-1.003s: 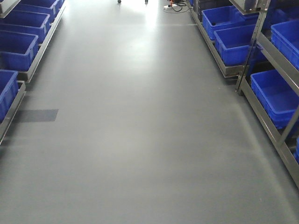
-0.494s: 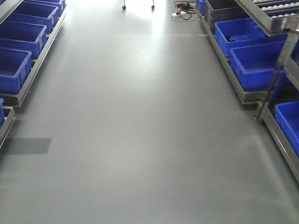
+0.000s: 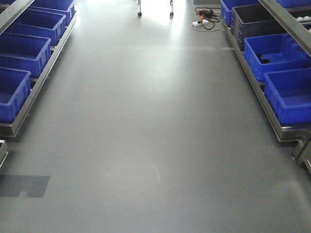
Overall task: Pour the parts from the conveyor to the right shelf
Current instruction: 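Turn the base to face an empty blue bin on the shelf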
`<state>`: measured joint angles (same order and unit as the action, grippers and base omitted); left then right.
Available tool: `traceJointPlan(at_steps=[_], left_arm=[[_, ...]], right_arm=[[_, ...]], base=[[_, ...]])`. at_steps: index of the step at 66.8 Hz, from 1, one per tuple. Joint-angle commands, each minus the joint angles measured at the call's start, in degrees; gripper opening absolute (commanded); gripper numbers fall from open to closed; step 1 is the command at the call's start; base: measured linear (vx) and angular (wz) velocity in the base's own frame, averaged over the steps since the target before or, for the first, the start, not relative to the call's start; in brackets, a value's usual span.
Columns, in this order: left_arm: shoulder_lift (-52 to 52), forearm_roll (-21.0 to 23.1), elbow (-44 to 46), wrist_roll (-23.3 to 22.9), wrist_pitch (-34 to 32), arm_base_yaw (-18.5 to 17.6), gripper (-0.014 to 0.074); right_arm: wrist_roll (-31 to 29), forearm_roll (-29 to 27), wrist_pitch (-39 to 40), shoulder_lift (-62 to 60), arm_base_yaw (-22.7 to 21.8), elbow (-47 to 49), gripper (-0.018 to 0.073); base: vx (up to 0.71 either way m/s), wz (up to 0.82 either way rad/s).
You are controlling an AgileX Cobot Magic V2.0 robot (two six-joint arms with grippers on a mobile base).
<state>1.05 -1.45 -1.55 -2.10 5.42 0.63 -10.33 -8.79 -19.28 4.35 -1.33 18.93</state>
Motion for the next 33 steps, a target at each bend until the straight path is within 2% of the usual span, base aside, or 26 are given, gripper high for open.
traceJointPlan(at_steps=[1,18,33], left_arm=[[0.34,0.35,1.12,-0.42,-4.16,-0.27,-0.0006],[0.34,0.35,1.12,-0.42,-4.16,-0.33,-0.0006],[0.34,0.35,1.12,-0.42,-4.16,-0.33,-0.0006]], right_arm=[[-0.32,0.05,4.66,0.73,-0.05,1.57,-0.0004],[-0.32,0.05,4.66,0.73,-0.05,1.57,-0.0004],[-0.32,0.05,4.66,0.73,-0.05,1.57,-0.0004]], base=[[0.52,0.10],[0.48,0.30],[0.43,0.76]])
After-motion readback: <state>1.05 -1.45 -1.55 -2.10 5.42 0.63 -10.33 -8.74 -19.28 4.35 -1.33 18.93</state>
